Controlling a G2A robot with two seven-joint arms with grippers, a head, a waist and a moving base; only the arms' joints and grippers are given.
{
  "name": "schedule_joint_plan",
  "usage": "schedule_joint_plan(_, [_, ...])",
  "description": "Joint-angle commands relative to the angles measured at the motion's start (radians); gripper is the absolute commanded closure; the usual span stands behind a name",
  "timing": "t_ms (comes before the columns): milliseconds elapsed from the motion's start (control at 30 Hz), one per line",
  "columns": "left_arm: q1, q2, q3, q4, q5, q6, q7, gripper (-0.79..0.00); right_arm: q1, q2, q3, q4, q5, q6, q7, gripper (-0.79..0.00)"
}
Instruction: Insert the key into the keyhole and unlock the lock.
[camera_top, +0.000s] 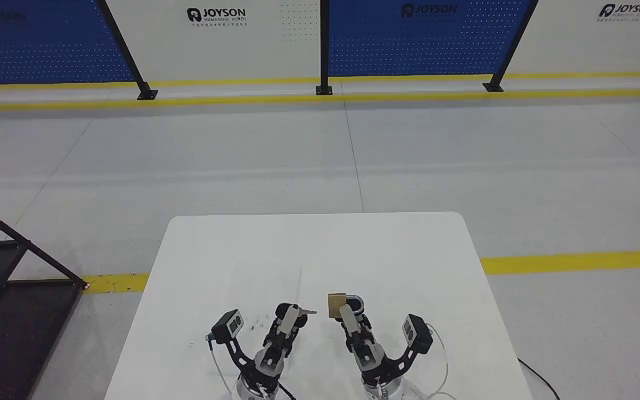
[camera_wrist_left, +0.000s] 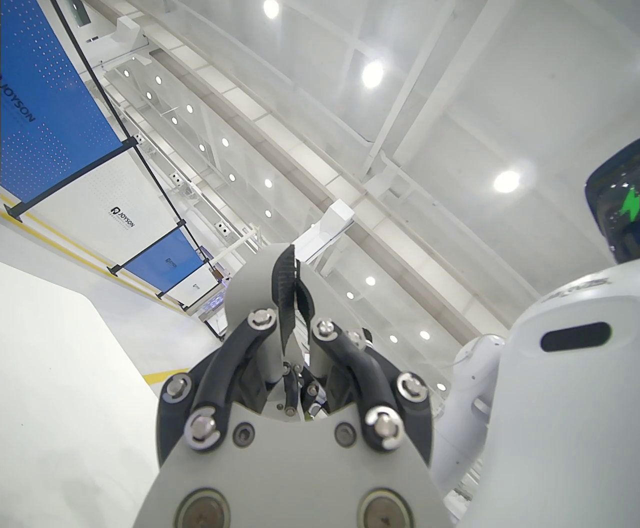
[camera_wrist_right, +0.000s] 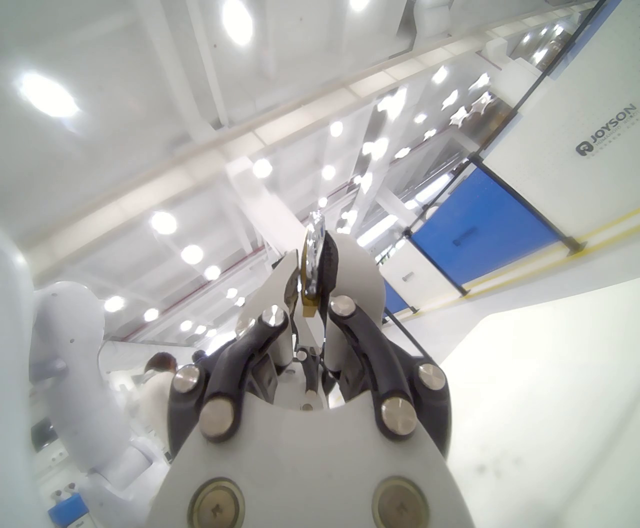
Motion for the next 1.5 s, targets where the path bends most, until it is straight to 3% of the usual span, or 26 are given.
schedule_joint_plan(0, [-0.004,-0.003,0.007,0.003,0.000,0.000,-0.006,0.000,0.000,0.000,0.000,0.000,0.000,0.000,0.000,0.000])
schedule_joint_plan(1467, [-0.045,-0.065,0.023,0.058,0.054,0.031,0.031,0.000,0.000,0.000,0.000,0.000,0.000,0.000,0.000,0.000])
